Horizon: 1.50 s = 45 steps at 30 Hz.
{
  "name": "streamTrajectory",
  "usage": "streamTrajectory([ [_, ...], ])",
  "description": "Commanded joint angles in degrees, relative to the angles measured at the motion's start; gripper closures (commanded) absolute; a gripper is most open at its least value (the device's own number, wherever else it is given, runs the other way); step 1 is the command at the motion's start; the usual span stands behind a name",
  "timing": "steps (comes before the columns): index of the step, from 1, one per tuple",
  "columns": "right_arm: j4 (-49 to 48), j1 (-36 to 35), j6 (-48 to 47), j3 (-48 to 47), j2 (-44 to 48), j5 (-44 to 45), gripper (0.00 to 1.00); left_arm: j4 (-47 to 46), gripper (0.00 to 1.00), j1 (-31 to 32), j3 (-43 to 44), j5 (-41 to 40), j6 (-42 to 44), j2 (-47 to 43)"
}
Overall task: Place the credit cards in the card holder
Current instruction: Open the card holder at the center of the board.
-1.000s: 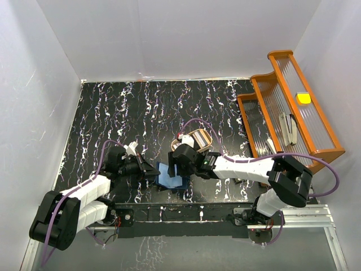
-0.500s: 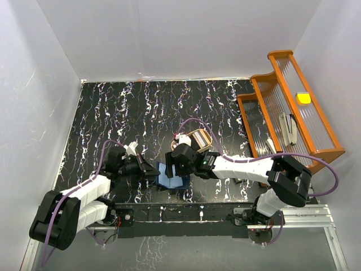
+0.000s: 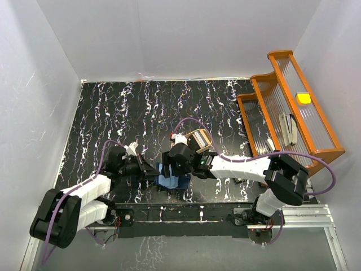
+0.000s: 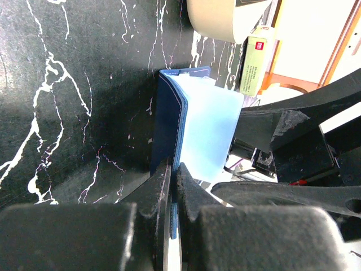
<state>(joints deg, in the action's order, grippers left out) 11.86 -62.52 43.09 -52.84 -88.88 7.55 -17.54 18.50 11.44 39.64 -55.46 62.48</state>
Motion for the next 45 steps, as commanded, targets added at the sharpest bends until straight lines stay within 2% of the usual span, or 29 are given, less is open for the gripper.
streamTrajectory([
  [1,-5.3,-0.2,-0.5,-1.5,1.5,-1.8,0.37,0.6,1.00,0.0,0.7,0.7,0.9,0.0],
  [5,-6.8,-0.2,-0.3,-0.8,1.7,-2.3,0.36,0.8,1.00,0.0,0.7,0.6,0.9,-0.5],
  [11,-9.0,-0.2,0.5,0.8,1.0,-3.5,0.50,0.8,1.00,0.0,0.6,0.6,0.8,-0.5],
  [18,-9.4,-0.2,0.5,1.3,0.6,-3.2,0.53,0.8,1.00,0.0,0.7,0.6,0.8,-0.3],
  [27,-6.7,-0.2,0.8,2.7,-0.6,1.0,0.66,1.1,1.00,0.0,1.0,0.5,0.9,-0.4],
  [37,-9.7,-0.2,0.8,3.0,-2.3,-2.3,0.48,0.7,1.00,0.0,0.9,0.8,0.2,-0.8],
  [45,-9.8,-0.2,1.0,2.8,-4.2,-2.6,0.48,0.5,1.00,0.0,0.7,0.9,0.0,-0.9],
])
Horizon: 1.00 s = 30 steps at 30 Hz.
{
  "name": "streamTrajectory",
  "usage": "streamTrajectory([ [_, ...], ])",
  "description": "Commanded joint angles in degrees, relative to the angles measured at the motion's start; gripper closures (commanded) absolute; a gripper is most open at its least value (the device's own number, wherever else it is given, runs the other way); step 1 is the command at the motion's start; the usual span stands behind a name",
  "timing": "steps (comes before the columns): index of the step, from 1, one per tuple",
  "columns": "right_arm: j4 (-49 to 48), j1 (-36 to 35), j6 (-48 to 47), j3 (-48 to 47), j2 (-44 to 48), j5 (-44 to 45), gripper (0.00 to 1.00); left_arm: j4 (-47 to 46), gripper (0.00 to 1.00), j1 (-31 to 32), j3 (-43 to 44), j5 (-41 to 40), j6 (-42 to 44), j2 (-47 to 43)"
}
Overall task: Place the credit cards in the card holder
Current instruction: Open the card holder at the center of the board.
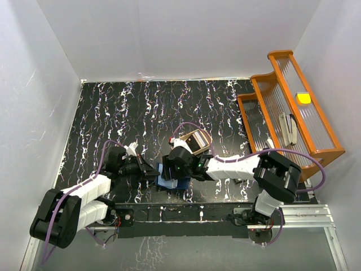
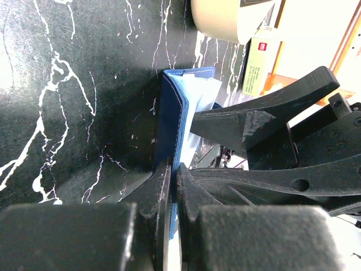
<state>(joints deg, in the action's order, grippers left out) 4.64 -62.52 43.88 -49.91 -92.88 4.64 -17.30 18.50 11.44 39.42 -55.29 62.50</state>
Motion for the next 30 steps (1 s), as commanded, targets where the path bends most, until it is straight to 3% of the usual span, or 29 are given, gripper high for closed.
streamTrajectory([
  [1,-2.6,-0.2,0.2,0.0,-0.2,0.3,0.48,0.3,1.00,0.0,0.7,1.0,-0.1,-1.0],
  [8,-0.7,-0.3,0.2,0.0,-1.4,1.6,0.55,0.2,1.00,0.0,1.0,1.4,-0.4,-0.6],
  [13,-1.7,-0.2,0.2,1.6,-1.1,1.9,0.62,-0.5,0.81,0.1,0.7,1.8,-0.7,-0.6],
  [18,-2.1,-0.2,0.1,1.8,-1.4,1.6,0.63,-2.6,0.73,0.0,0.1,1.9,-0.7,1.6],
  [26,-2.3,-0.2,0.0,2.4,-0.7,1.9,0.64,-3.5,0.74,0.0,0.3,1.8,0.1,4.4],
  [30,-1.3,-0.3,0.0,2.8,-0.3,3.1,0.64,-2.0,0.85,0.0,0.9,1.2,0.7,4.1],
])
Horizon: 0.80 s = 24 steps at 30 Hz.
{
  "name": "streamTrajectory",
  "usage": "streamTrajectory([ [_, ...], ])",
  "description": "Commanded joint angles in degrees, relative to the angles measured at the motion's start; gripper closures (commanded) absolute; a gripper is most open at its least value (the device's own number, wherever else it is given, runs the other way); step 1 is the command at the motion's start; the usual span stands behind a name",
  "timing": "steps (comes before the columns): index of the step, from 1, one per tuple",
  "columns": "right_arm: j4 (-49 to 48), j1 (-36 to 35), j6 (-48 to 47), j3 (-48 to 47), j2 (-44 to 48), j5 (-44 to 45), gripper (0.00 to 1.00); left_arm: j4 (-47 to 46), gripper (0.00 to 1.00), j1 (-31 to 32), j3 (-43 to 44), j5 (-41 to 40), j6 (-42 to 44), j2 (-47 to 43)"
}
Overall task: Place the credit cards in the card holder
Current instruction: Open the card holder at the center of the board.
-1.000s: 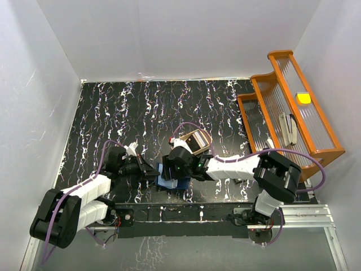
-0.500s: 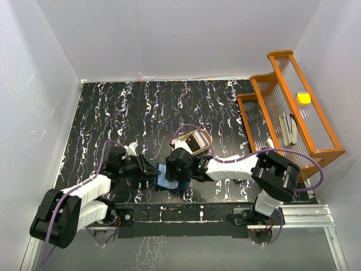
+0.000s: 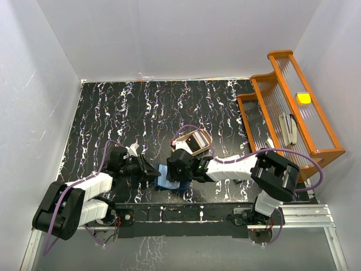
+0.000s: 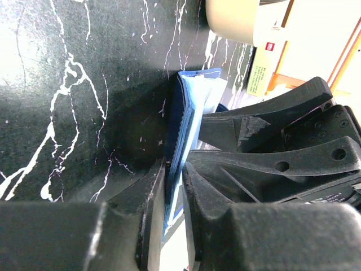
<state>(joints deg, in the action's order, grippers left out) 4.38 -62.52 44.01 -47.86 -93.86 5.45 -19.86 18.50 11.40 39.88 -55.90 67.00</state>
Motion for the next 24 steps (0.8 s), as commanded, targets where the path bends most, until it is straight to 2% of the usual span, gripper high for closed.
streamTrajectory([
  [1,-0.8,-0.2,-0.2,0.9,0.9,2.6,0.64,1.3,0.88,0.0,1.1,0.3,1.7,-0.7],
  [5,-1.0,-0.2,0.0,2.0,1.9,3.3,0.64,1.8,0.89,0.0,0.7,-0.4,2.1,-1.2],
  [9,-1.1,-0.2,0.2,2.2,1.6,2.9,0.64,0.2,0.76,0.1,0.7,0.2,1.5,-0.2],
  [13,-1.3,-0.2,0.2,2.2,1.3,2.9,0.64,-1.7,0.71,0.2,0.4,0.6,1.2,0.9],
  [18,-1.6,-0.2,0.2,2.2,1.3,2.7,0.65,-2.7,0.67,0.6,0.6,0.3,1.3,2.6],
  [24,-1.5,-0.2,0.1,2.1,1.3,2.4,0.65,-2.4,0.67,1.3,1.6,-0.2,1.5,4.1],
])
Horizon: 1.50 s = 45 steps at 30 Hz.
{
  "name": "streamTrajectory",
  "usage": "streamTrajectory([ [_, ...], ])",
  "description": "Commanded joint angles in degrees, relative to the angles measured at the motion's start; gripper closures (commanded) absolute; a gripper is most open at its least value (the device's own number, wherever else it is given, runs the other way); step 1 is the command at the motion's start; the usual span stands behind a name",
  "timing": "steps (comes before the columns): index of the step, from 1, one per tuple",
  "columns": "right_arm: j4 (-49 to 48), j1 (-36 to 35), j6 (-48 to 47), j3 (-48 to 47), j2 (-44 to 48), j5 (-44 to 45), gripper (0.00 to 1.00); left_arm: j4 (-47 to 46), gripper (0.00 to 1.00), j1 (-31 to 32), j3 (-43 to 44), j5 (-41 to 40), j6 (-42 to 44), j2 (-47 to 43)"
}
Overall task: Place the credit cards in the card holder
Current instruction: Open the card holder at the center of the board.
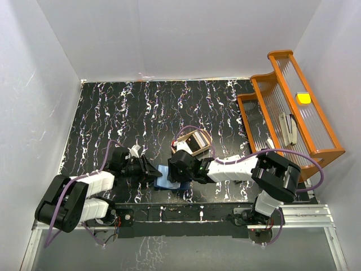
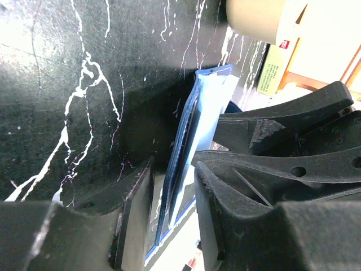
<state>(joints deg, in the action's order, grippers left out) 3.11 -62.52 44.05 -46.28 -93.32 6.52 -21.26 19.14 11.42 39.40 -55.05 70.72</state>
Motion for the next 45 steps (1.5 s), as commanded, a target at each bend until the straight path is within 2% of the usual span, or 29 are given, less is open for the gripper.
streamTrajectory([
  [1,-0.1,-0.2,0.1,0.5,0.8,1.5,0.65,-0.5,0.67,0.8,1.8,0.0,0.8,0.3],
  [3,0.5,-0.2,0.0,0.2,1.0,1.9,0.65,0.8,0.73,0.8,2.1,-0.5,1.3,-0.1],
  [6,2.9,-0.2,0.0,-0.4,1.7,3.6,0.65,3.2,0.92,0.9,2.7,-1.3,1.8,-1.9],
  [8,5.1,-0.2,0.1,-0.6,2.9,4.8,0.65,5.0,1.00,1.0,3.0,-1.8,2.2,-3.6],
  [15,15.9,-0.2,2.5,0.1,12.6,11.8,0.65,12.3,1.00,1.0,5.8,-2.3,3.0,-8.9],
  [20,13.4,-0.2,2.2,0.2,20.7,10.4,0.63,15.4,1.00,1.2,7.4,-4.0,3.9,-10.3],
  [26,6.2,-0.3,1.4,-0.3,18.0,4.6,0.63,15.0,1.00,1.4,7.8,-3.2,3.6,-8.8],
  [32,4.9,-0.3,-1.2,-3.8,10.9,2.9,0.65,9.4,1.00,1.4,5.4,-1.9,1.0,-8.3],
  [35,5.6,-0.2,-2.3,-5.5,7.0,3.3,0.67,7.8,0.95,1.3,4.5,-1.9,1.1,-7.2],
  [37,7.5,-0.2,-2.4,-6.5,4.3,5.0,0.69,10.2,0.90,1.3,5.3,-3.1,2.7,-6.0],
  [43,5.8,-0.2,-1.1,-3.0,0.9,5.2,0.71,17.4,0.65,1.4,9.3,-7.1,7.0,-4.6],
  [45,5.8,-0.3,-0.6,-2.4,0.7,5.4,0.71,18.4,0.61,1.3,9.6,-8.0,7.8,-4.4],
])
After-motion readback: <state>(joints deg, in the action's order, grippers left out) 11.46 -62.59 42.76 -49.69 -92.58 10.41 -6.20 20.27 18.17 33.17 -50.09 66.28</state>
